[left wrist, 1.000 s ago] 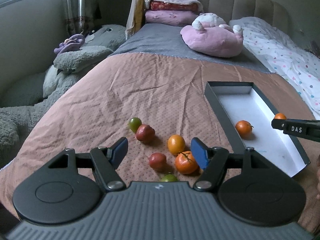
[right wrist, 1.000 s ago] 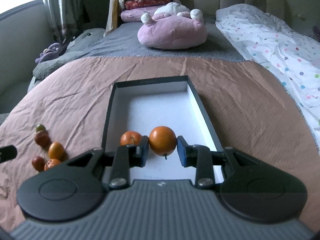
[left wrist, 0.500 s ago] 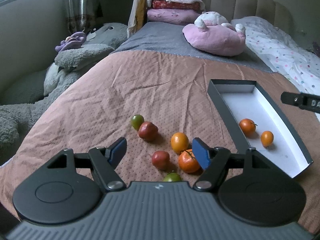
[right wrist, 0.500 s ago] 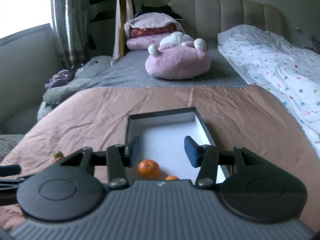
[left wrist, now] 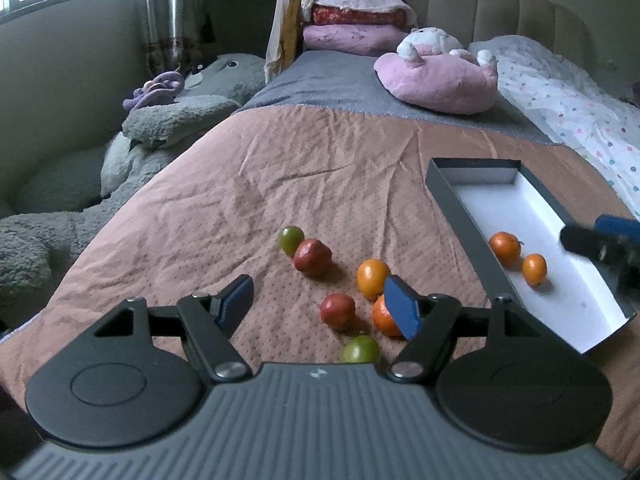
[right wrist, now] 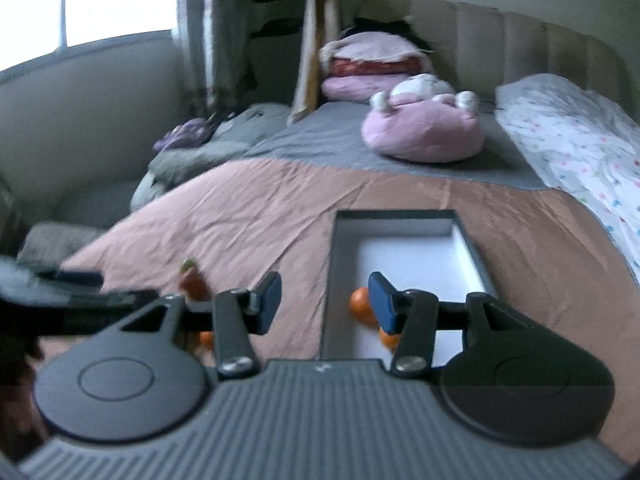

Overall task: Organize fruits
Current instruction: 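Move both open tools back toward the remaining fruits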

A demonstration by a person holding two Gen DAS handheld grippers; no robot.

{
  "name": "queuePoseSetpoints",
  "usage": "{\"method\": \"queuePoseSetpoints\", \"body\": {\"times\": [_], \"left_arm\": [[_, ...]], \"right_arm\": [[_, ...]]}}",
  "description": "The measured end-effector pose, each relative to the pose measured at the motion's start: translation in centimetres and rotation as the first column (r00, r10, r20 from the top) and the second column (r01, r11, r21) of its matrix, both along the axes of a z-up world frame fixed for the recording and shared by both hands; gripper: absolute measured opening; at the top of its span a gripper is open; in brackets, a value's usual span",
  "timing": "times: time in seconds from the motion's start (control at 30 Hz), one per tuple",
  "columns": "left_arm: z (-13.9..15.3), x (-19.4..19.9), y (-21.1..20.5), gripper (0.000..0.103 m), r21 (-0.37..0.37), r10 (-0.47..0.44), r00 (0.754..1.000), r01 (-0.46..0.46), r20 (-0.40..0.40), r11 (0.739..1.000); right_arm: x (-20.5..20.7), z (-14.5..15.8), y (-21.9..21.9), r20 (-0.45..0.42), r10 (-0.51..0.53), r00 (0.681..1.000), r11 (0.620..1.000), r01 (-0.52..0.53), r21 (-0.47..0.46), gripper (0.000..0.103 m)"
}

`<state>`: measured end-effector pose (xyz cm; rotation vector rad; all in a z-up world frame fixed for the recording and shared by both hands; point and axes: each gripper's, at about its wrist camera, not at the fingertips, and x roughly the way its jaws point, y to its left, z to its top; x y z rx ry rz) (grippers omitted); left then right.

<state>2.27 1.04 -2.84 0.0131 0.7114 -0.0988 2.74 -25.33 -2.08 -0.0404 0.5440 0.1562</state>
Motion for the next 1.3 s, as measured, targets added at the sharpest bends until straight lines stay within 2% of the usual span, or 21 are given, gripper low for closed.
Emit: {"method": "queuePoseSetpoints", "body": {"times": [0.17,0.27,0.47,0.57,0.67,0.83,1.1,1.17,1.3], "left_arm": [[0.2,-0.7,0.5,0.077,-0.003,0.015,1.0,-0.015,0.022,1.0],[0.3,-0.7,1.1,0.076,-0.032,0.044,0.999,-0.044,0.016,0.999],[0.3,-0.3,2.2,0.076,-0.042,0.123,0.992,-0.123,0.004,0.992],[0.1,0.0,2.2,0.076,-0.041,0.126,0.992,-0.126,-0.009,0.991],[-0.1,0.2,1.8,0.076,-0.021,0.111,0.994,-0.112,-0.014,0.994],[-0.6,0.6,1.8,0.076,-0.028,0.12,0.992,-0.121,-0.033,0.992],[-1.2,1.2,1.6,0.076,-0.023,0.116,0.992,-0.117,-0.055,0.993],[-1.4,1.3,1.5,0.076,-0.021,0.114,0.992,-0.116,-0.059,0.993],[-1.4,1.3,1.5,0.076,-0.02,0.114,0.992,-0.115,-0.06,0.993]], "right_arm": [[-0.9,-1.7,1.7,-0.039,0.085,0.996,0.996,-0.086,-0.031,0.049],[-1.4,-2.3,2.5,-0.055,0.122,0.991,0.992,-0.123,-0.013,0.049],[-1.6,-4.6,3.9,-0.12,0.183,0.976,0.983,-0.182,0.018,0.049],[-1.1,-5.7,4.2,-0.167,0.208,0.964,0.978,-0.204,0.04,0.042],[-0.6,-6.6,4.7,-0.193,0.212,0.958,0.977,-0.21,0.031,0.041],[0.3,-7.8,5.4,-0.221,0.22,0.95,0.975,-0.222,0.013,0.041],[1.4,-9.2,6.0,-0.24,0.219,0.946,0.972,-0.233,-0.029,0.032],[1.4,-9.3,6.1,-0.235,0.223,0.946,0.971,-0.237,-0.032,0.026],[1.2,-9.2,6.2,-0.229,0.224,0.947,0.969,-0.241,-0.051,0.026]]}}
